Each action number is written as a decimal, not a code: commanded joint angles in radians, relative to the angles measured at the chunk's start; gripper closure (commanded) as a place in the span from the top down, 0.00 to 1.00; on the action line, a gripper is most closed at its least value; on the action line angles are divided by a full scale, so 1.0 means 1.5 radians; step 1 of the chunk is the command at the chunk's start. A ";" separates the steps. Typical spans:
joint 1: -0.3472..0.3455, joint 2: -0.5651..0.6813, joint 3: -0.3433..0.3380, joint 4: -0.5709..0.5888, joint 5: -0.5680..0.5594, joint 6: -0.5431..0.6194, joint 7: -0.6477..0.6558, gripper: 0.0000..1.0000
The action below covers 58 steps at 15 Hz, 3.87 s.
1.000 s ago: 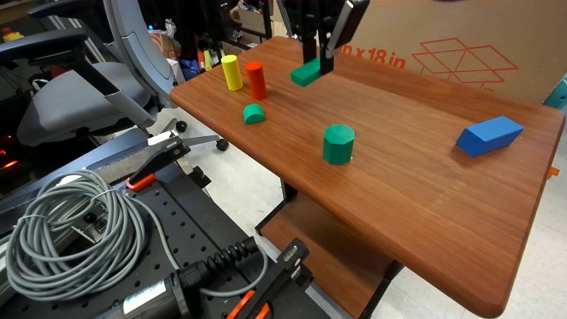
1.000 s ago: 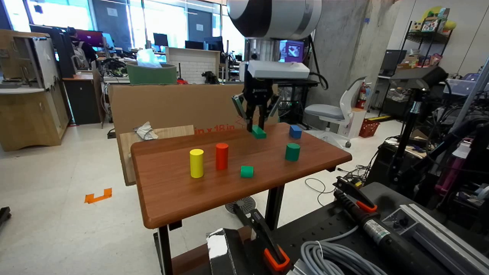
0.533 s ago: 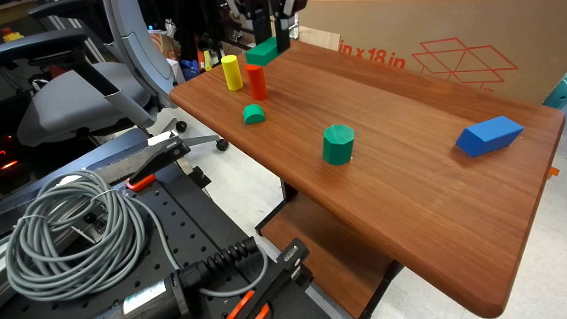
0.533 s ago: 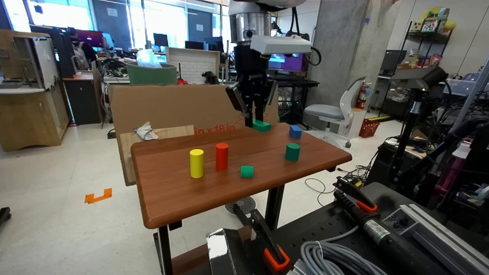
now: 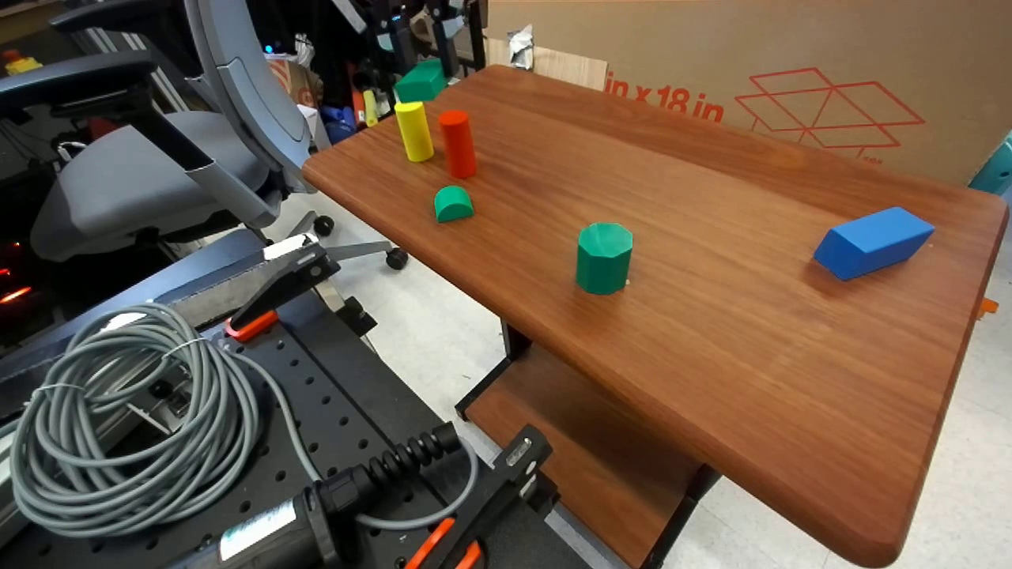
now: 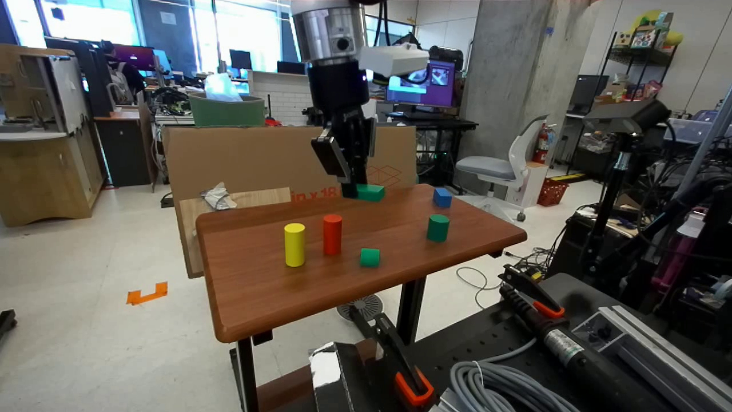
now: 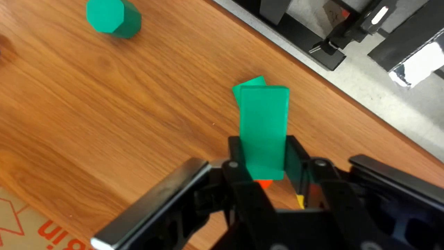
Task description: Pick up the green bar and put it on top of the red and yellow round rods
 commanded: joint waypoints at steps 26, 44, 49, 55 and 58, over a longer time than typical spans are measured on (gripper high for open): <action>-0.020 0.083 0.077 0.042 -0.039 0.137 -0.864 0.08; 0.001 0.117 0.038 0.054 -0.006 0.099 -0.673 0.08; 0.002 0.118 0.041 0.059 -0.013 0.085 -0.638 0.40; -0.006 0.097 0.056 0.053 0.014 0.062 -0.621 0.94; -0.012 0.072 0.067 0.049 0.043 0.063 -0.612 1.00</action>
